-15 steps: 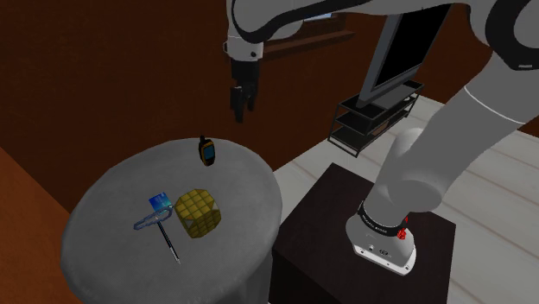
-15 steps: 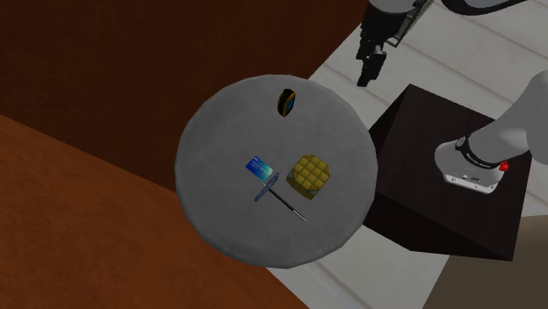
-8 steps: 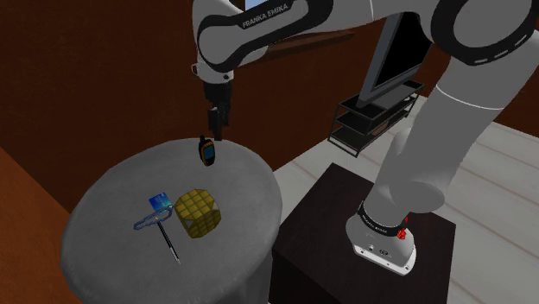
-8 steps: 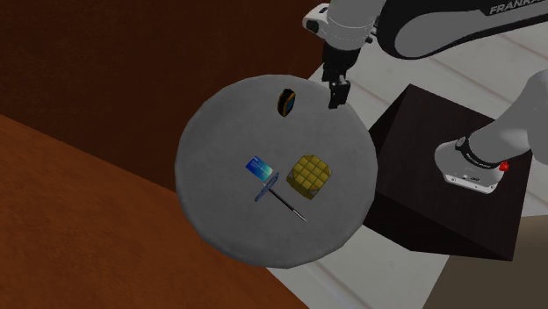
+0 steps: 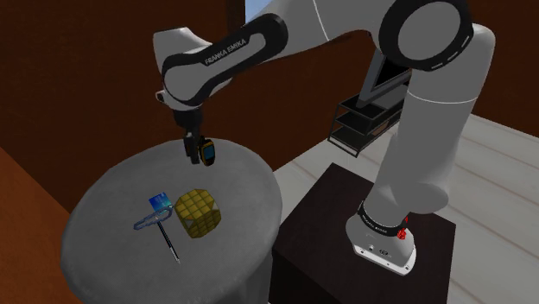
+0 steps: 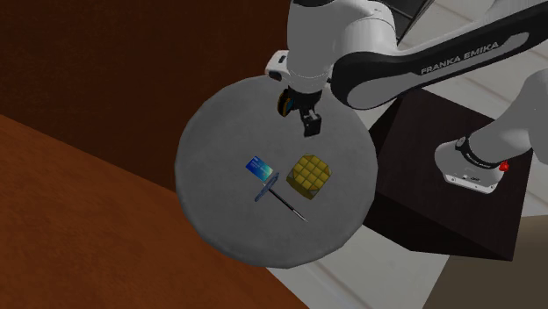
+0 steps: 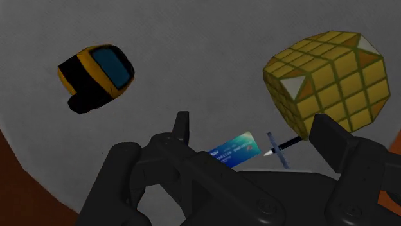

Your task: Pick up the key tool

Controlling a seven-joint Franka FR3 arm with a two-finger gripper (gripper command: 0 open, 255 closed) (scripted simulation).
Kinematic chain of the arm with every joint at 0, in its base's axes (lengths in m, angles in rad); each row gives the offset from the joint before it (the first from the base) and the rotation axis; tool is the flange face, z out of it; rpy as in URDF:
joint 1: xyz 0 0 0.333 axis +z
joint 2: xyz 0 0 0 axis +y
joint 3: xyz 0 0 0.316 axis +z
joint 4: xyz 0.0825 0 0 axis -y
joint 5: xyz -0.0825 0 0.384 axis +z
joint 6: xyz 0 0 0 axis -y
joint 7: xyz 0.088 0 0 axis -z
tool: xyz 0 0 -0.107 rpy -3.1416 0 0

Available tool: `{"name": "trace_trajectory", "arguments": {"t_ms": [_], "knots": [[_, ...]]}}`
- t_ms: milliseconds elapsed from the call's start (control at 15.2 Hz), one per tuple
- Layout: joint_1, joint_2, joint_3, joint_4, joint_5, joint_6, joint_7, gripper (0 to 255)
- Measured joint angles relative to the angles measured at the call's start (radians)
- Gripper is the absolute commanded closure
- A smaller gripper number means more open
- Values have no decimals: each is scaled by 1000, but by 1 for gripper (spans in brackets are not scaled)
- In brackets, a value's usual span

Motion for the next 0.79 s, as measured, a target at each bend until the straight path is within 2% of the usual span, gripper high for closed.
{"name": "trace_trajectory", "arguments": {"t_ms": [792], "knots": [[128,344,77,275,-130,65,-135,0]]}}
